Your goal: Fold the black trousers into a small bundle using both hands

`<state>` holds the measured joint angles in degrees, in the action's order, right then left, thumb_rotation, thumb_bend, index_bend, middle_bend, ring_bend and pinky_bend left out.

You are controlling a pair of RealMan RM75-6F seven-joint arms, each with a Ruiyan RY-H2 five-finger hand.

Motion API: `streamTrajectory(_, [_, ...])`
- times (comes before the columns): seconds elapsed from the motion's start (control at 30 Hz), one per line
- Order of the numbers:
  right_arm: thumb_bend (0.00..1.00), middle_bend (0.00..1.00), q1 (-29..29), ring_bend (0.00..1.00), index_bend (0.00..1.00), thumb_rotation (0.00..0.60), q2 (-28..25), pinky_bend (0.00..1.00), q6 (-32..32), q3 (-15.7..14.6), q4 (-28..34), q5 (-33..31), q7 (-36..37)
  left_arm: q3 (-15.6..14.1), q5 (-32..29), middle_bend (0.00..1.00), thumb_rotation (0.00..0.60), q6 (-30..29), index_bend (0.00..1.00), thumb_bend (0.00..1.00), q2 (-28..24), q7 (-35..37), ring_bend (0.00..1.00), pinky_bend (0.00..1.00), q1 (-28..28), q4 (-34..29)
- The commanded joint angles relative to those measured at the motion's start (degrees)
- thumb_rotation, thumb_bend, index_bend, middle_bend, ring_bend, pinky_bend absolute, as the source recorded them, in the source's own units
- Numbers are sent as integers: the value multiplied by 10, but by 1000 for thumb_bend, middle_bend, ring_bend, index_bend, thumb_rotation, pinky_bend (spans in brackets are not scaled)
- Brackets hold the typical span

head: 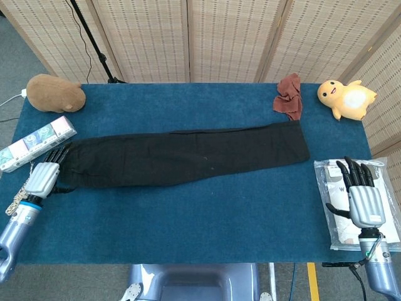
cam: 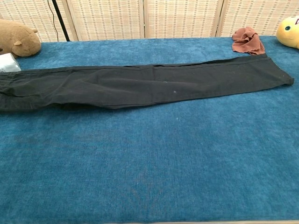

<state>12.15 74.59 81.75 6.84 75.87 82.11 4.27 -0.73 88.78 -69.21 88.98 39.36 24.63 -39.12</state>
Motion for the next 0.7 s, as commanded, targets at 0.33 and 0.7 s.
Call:
streamTrajectory(0.33, [0, 0, 2, 0, 0, 600, -3, 0, -8, 3, 0, 2, 16, -6, -7, 0, 600, 19, 0, 201, 44, -35, 0, 46, -16, 62])
streamTrajectory(0.7, [0, 0, -1, 0, 0, 600, -6, 0, -7, 6, 1, 0, 22, 1, -13, 0, 600, 61, 0, 204, 85, -61, 0, 46, 8, 116])
